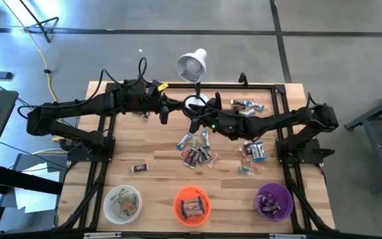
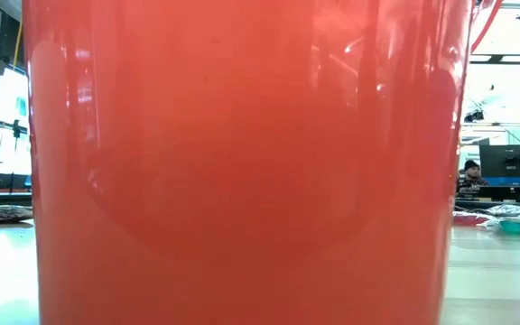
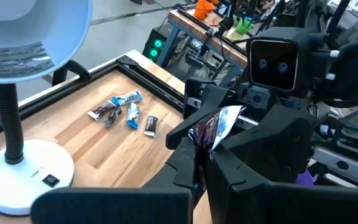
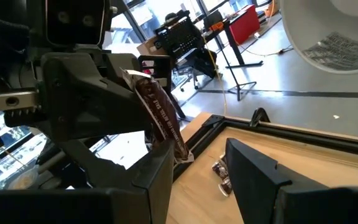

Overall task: Organize candy in baskets
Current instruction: Put the brown chocolate bar into the purple bucket

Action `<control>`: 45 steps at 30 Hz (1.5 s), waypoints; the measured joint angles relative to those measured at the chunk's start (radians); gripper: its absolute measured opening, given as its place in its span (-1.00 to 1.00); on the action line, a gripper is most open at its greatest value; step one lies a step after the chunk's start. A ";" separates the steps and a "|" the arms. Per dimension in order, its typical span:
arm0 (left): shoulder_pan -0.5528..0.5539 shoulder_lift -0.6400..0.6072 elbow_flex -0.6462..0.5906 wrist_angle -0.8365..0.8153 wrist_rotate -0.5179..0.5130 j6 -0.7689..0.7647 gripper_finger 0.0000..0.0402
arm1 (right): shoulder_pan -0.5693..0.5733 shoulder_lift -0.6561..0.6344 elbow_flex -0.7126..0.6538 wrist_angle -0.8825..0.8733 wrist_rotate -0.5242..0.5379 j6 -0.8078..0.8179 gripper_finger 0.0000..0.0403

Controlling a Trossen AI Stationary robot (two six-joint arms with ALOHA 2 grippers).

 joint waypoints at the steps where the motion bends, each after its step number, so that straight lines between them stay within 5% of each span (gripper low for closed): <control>1: 0.000 0.000 0.000 0.002 0.000 0.001 -1.00 | 0.000 0.000 0.000 0.001 0.000 0.000 -0.28; 26: 0.019 0.000 0.000 0.073 -0.005 -0.003 -1.00 | 0.000 -0.002 0.000 0.086 -0.005 0.003 -0.28; 32: 0.019 0.005 -0.001 0.066 -0.043 -0.004 -1.00 | 0.004 -0.001 0.000 0.108 -0.079 0.014 -0.28; 45: 0.004 0.008 -0.001 0.121 0.028 -0.072 -1.00 | -0.016 -0.001 0.000 0.111 -0.056 -0.030 -0.28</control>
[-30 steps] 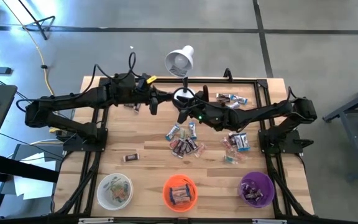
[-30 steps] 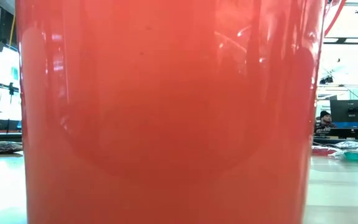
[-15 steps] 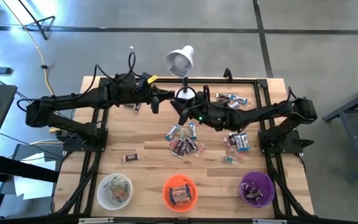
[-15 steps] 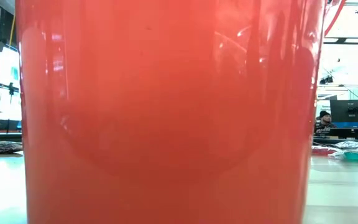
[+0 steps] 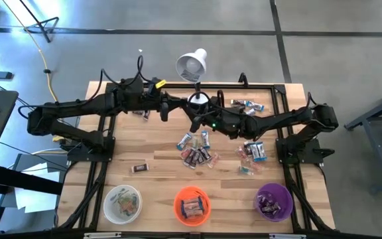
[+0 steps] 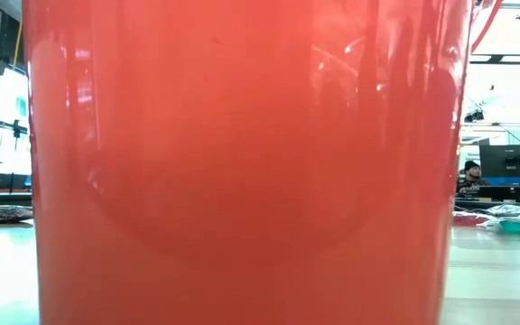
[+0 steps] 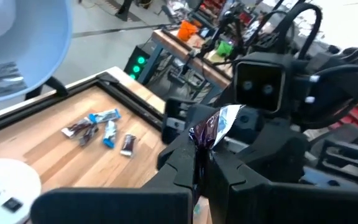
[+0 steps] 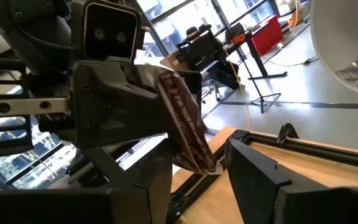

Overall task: Organize candy in baskets
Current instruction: Put the brown chocolate bar into the purple bucket

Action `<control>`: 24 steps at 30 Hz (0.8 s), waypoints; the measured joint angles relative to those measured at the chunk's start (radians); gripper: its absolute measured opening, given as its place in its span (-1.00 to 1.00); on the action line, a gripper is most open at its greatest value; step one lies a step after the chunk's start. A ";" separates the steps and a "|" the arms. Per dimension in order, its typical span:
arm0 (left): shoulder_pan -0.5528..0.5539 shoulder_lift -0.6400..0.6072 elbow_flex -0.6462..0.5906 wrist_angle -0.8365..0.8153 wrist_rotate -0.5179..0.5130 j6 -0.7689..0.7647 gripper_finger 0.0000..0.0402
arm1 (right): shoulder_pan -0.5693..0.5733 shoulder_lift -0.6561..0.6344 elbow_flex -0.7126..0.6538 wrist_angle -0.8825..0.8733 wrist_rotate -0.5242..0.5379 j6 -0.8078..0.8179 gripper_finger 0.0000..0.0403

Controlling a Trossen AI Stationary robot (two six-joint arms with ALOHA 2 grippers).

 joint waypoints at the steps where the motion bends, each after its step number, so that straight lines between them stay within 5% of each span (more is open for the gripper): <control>1: -0.001 0.000 0.000 0.010 -0.001 0.000 -1.00 | -0.002 0.000 0.000 0.003 -0.007 0.000 -0.28; 13: -0.005 0.031 0.002 0.061 0.041 -0.030 -1.00 | -0.002 0.001 0.000 0.044 -0.042 -0.009 -0.33; 24: -0.006 0.029 0.002 0.066 0.062 -0.003 -1.00 | 0.012 0.001 0.000 0.048 -0.049 -0.008 -0.95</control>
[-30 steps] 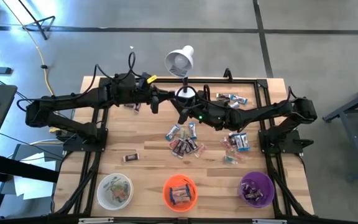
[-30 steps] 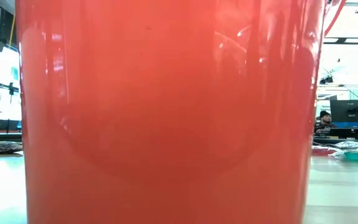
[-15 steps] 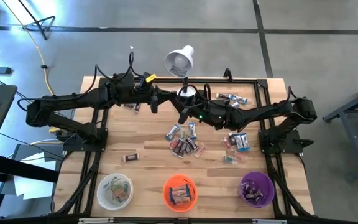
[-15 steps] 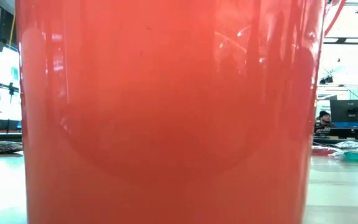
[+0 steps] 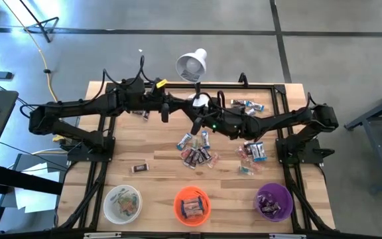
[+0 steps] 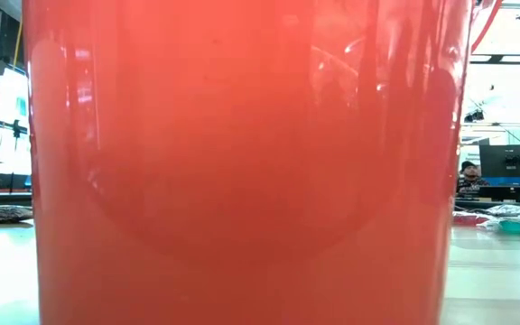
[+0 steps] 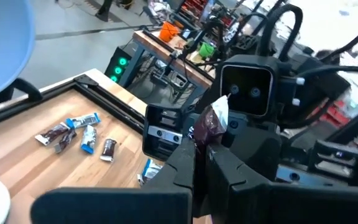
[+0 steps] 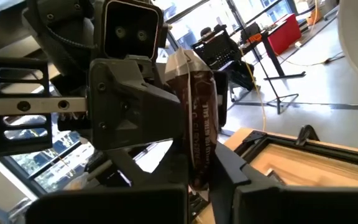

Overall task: Organize candy in baskets
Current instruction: Put the brown chocolate bar into the purple bucket

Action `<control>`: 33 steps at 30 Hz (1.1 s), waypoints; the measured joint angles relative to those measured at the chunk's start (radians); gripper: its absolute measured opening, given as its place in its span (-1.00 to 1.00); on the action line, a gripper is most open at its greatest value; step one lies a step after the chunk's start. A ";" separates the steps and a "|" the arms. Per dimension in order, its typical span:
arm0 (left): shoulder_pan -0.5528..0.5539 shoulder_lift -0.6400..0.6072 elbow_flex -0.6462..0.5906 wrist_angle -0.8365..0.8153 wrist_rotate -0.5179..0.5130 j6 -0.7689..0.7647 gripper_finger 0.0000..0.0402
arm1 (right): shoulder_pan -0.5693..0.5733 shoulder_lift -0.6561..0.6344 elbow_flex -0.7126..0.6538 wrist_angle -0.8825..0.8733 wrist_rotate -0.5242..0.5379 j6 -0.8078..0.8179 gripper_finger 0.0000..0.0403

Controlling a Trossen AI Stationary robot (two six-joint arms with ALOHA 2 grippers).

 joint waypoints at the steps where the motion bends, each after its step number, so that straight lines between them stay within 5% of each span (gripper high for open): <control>1: 0.000 -0.003 0.000 -0.001 0.005 0.019 -1.00 | 0.001 0.000 0.000 0.000 -0.001 0.006 -0.95; 11: 0.000 -0.013 0.000 -0.059 0.058 0.141 -0.75 | 0.012 0.000 0.000 -0.022 -0.009 0.028 -0.97; 18: 0.031 -0.013 0.000 -0.128 0.246 0.162 -0.50 | 0.017 -0.002 0.000 -0.106 -0.026 0.093 -0.98; 27: 0.129 -0.114 -0.002 -0.379 0.285 0.166 -0.45 | 0.046 -0.185 0.000 -0.575 -0.007 0.303 -0.98; 33: 0.165 -0.193 -0.002 -0.663 0.276 0.250 -0.45 | 0.163 -0.367 0.001 -0.963 -0.029 0.605 -0.98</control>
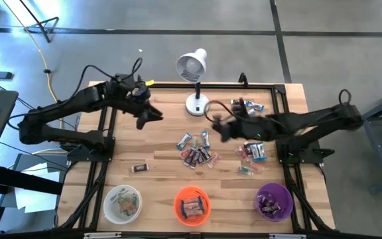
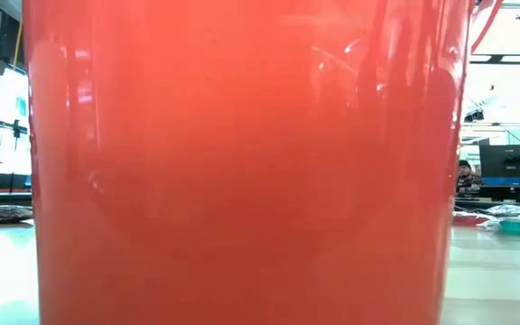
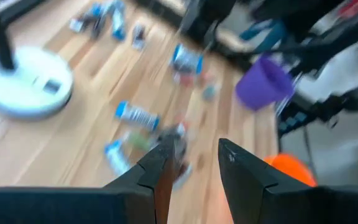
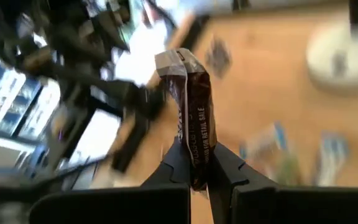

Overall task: Organize candy in baskets
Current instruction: Put the brown chocolate bar into the purple bucket

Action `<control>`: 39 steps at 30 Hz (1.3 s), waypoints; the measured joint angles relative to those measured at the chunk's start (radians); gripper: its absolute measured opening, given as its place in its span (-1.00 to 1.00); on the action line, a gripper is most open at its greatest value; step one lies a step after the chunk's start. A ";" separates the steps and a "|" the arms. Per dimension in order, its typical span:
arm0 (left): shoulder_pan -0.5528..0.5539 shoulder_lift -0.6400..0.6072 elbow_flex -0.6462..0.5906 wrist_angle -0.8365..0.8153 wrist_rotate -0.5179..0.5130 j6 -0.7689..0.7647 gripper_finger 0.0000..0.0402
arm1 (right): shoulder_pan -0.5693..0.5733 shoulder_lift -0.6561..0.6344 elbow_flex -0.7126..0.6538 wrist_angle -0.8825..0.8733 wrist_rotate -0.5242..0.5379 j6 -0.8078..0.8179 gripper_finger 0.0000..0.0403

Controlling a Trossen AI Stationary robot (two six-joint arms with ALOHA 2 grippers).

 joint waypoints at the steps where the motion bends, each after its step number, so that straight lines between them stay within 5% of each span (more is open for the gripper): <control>1: 0.000 -0.009 0.000 -0.044 -0.004 0.018 -0.45 | 0.028 -0.019 0.000 -0.062 -0.021 0.065 -0.98; 11: 0.006 -0.082 0.000 -0.347 -0.239 0.095 -0.45 | 0.340 -0.053 0.000 -0.578 -0.346 0.781 -0.98; 22: 0.006 -0.089 -0.001 -0.393 -0.380 0.095 -0.45 | 0.592 -0.046 0.000 -0.601 -0.700 1.209 -0.90; 29: 0.006 -0.089 -0.006 -0.405 -0.414 0.094 -0.45 | 0.636 0.000 0.000 -0.571 -0.741 1.201 -0.83; 39: 0.006 -0.089 -0.006 -0.409 -0.417 0.105 -0.45 | 0.637 0.094 0.000 -0.502 -0.894 1.131 -0.35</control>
